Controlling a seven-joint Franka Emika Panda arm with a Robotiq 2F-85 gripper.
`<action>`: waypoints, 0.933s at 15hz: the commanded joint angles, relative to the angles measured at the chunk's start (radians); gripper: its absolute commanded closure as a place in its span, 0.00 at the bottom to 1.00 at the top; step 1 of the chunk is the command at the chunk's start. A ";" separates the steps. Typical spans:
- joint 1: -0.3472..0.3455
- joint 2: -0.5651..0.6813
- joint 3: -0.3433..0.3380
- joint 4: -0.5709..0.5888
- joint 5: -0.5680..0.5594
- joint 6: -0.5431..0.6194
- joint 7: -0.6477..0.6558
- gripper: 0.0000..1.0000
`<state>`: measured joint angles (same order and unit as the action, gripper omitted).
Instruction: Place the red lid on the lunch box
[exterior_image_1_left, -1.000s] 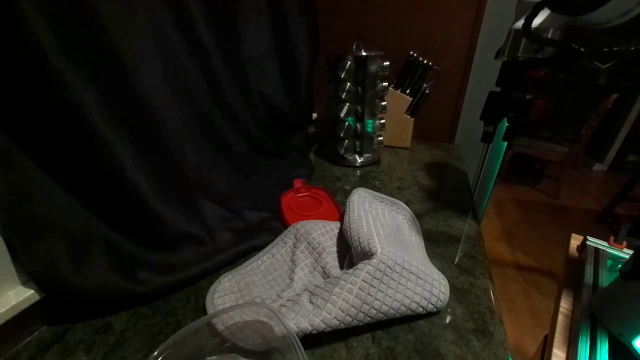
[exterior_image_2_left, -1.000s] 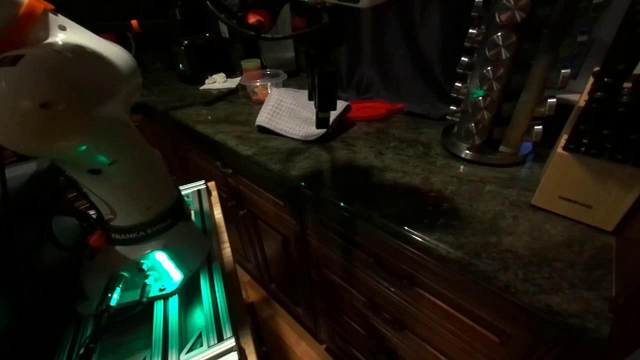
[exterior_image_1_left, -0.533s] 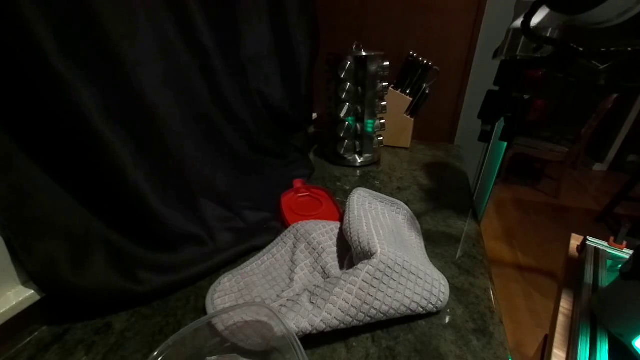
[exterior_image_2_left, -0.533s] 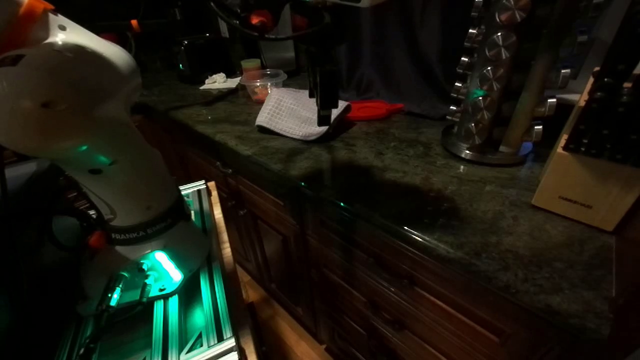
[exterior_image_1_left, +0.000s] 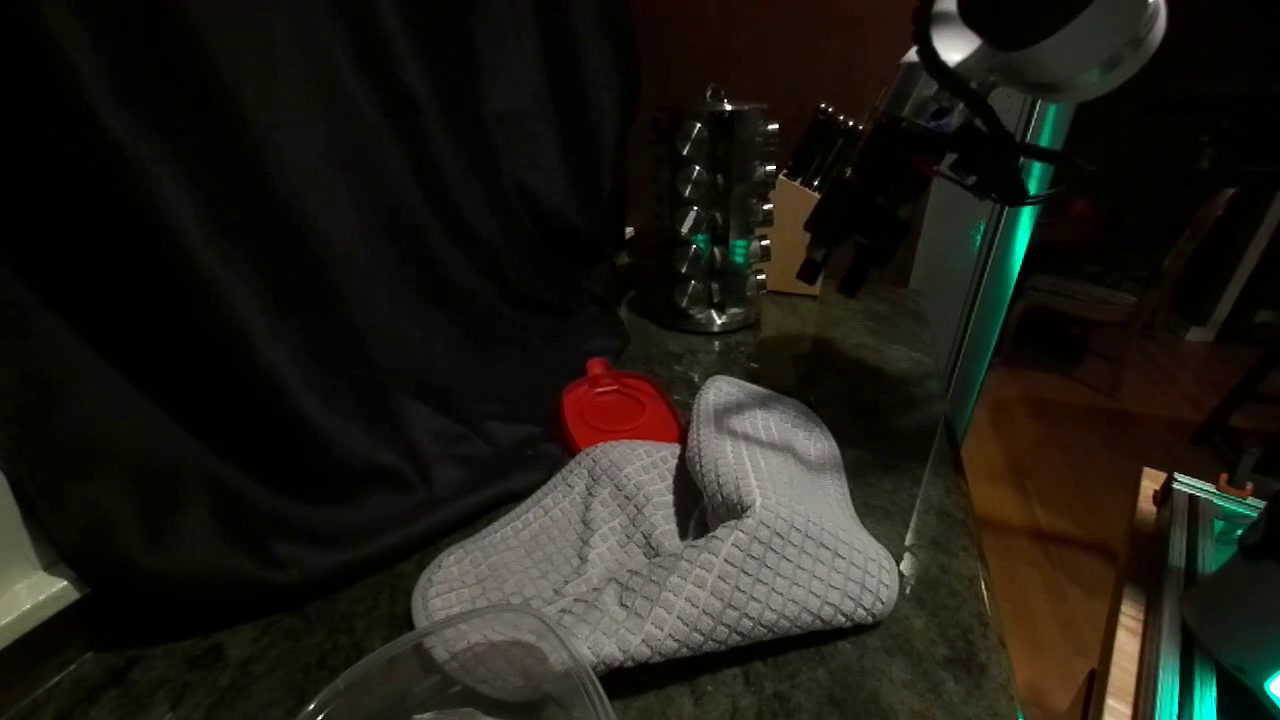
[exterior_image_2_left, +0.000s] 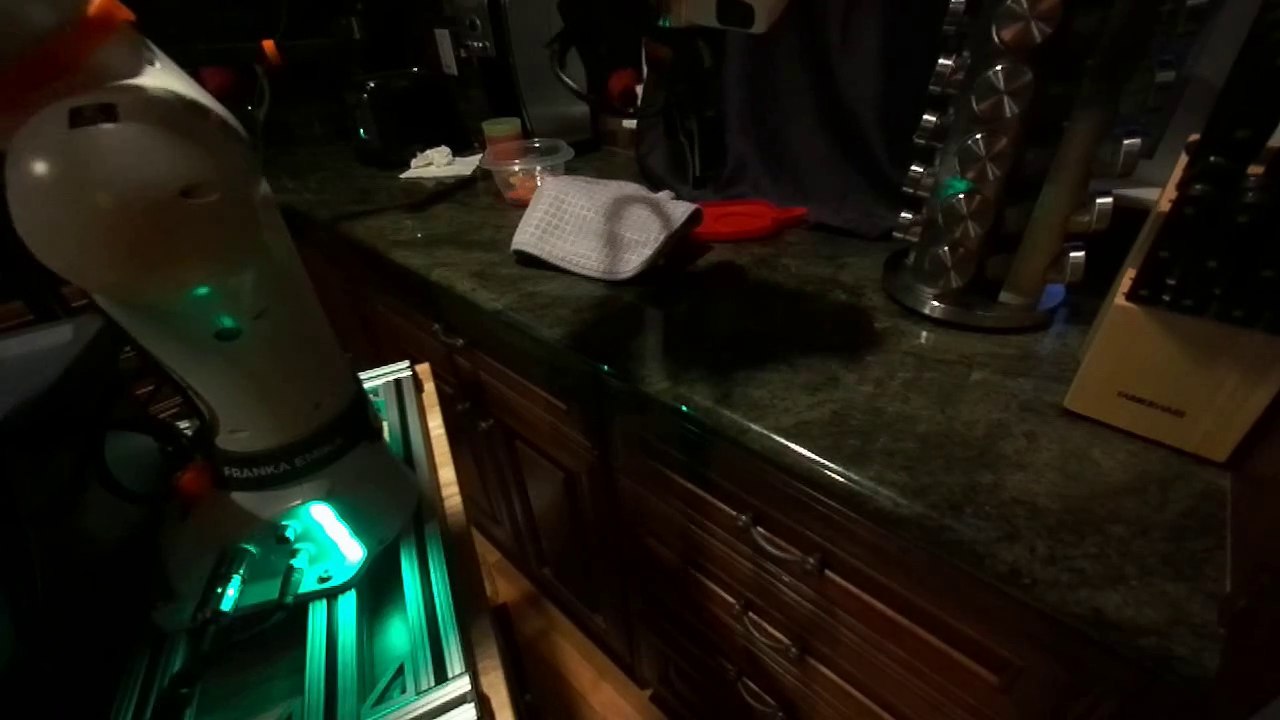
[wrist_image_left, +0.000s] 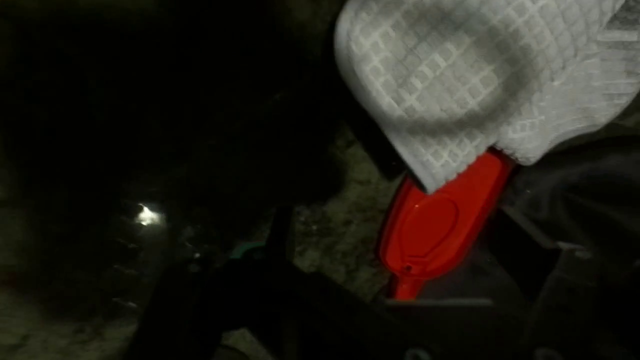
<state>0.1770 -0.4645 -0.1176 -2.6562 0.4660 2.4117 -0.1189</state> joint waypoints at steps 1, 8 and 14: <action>0.104 0.217 -0.024 0.118 0.203 0.115 -0.152 0.00; 0.002 0.531 0.047 0.355 0.437 0.101 -0.363 0.00; -0.080 0.625 0.138 0.422 0.385 0.172 -0.285 0.00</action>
<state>0.1443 0.1629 -0.0272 -2.2326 0.8642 2.5802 -0.4117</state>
